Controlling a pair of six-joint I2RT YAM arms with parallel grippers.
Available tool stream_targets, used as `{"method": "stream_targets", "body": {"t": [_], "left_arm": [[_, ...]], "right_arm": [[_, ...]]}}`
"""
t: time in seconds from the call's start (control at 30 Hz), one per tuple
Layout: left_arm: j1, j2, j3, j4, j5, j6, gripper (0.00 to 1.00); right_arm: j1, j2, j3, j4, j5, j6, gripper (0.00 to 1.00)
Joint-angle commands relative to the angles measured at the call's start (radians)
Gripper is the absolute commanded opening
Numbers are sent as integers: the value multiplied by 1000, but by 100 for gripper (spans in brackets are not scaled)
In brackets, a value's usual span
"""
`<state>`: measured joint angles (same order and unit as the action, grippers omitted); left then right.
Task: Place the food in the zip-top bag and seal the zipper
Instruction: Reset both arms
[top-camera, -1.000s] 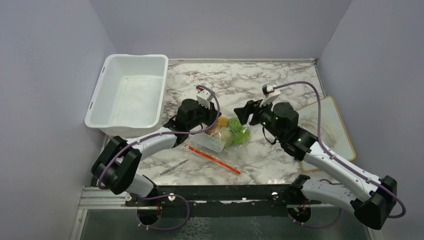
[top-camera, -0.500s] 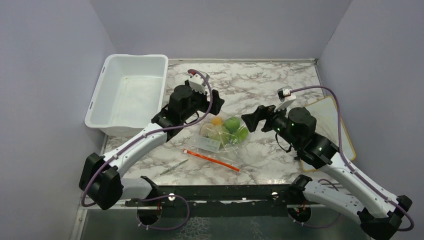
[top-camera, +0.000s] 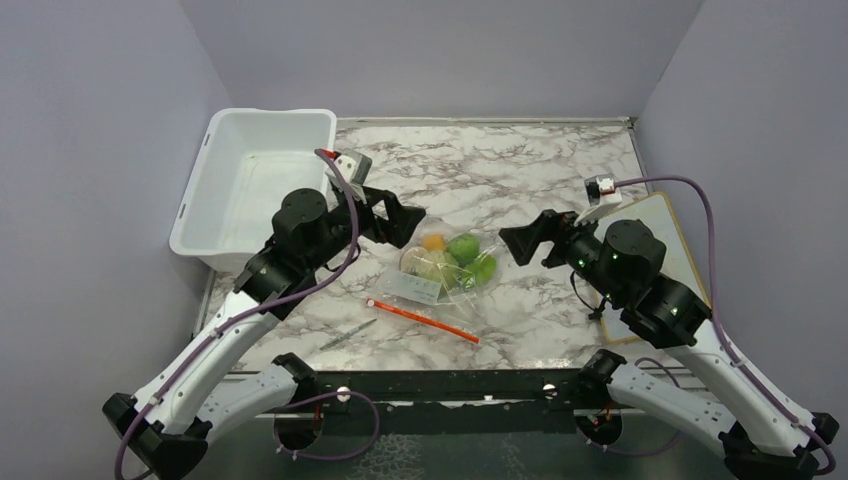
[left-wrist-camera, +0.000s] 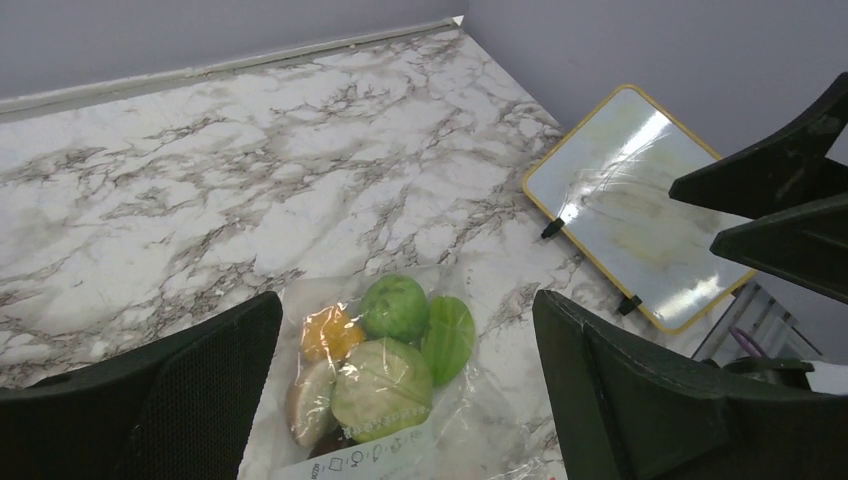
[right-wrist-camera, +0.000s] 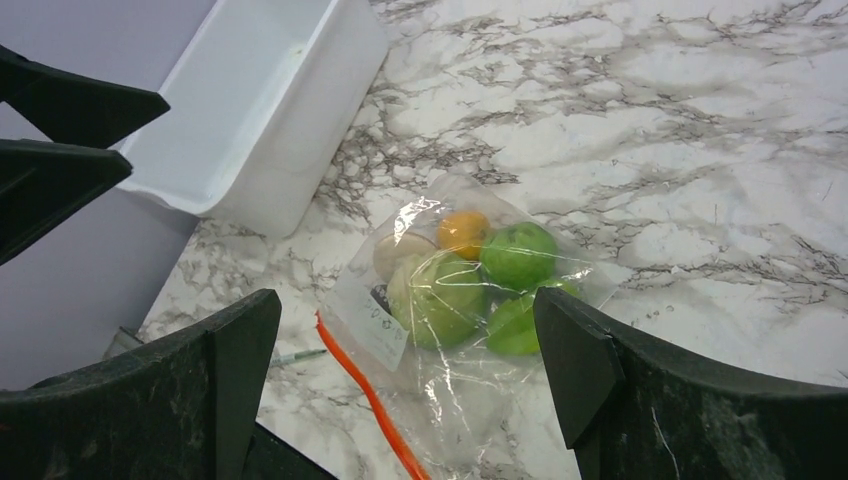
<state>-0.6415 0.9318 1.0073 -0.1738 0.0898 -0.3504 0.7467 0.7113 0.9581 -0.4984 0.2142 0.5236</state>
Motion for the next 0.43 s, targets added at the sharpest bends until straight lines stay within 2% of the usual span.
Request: {"method": "stream_targets", "body": {"t": [0.0,0.23,0.4], "left_arm": [[1,-85,-24,-30,-18,-2,99],[1,-166,-70,25,-25,-17,99],[2,-141,-58,2,-11,-8,99]], "right_arm": [[-2,-45,4,-10,-31,-10,100],[-1,-83,-20,-5,-28,28,100],[-1,-100,-35,16,-23,30,100]]}}
